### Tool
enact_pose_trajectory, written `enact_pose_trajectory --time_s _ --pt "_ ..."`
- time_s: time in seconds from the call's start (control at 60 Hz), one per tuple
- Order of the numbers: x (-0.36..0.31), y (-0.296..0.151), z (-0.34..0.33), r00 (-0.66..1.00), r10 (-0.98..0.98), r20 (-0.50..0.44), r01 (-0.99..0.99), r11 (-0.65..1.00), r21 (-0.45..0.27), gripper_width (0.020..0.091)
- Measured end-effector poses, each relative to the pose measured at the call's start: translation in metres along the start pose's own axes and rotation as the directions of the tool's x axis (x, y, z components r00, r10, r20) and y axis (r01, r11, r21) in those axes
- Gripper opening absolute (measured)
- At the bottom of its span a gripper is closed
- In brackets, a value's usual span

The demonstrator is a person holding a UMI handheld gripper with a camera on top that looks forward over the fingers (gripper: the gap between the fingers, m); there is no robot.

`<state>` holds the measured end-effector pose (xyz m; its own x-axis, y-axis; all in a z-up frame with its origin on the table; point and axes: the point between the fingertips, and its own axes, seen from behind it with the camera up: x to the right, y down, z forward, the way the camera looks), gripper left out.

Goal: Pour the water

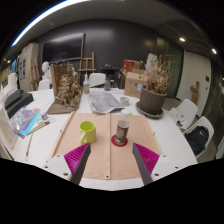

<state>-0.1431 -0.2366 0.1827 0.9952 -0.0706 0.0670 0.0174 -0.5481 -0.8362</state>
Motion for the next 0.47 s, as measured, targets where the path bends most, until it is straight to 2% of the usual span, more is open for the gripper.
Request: enact_pose_trajectory --time_s 0.183,0.467 --pt "-0.029 0.011 -0.038 1.000 0.005 -0.015 -0.004 1.000 0.006 0.0857" --pt "-0.049 0.020 -0.049 1.000 -0.002 -0.020 0.002 1.000 0.001 0.0859"
